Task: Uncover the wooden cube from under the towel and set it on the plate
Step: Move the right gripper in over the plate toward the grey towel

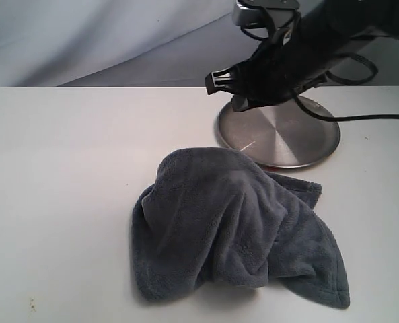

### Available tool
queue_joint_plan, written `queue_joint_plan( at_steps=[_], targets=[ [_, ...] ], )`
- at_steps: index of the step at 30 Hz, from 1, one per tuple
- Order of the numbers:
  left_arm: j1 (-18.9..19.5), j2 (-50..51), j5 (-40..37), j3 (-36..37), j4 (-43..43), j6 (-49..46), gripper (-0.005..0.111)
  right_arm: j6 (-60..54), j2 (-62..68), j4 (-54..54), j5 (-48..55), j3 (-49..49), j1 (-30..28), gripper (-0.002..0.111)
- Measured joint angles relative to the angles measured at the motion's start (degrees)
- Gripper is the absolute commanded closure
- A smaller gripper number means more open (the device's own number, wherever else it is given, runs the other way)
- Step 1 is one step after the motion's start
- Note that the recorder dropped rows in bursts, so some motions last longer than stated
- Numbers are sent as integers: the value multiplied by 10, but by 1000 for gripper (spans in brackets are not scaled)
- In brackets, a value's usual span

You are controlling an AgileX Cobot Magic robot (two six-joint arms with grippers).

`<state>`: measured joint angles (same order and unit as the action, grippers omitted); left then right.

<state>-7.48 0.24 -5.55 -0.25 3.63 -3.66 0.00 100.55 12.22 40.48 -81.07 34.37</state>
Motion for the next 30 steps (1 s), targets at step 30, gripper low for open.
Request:
queue_joint_plan(
  at_steps=[30],
  targets=[
    [0, 0, 0, 0, 0, 0, 107, -13, 24, -31, 75, 32, 236, 108]
  ],
)
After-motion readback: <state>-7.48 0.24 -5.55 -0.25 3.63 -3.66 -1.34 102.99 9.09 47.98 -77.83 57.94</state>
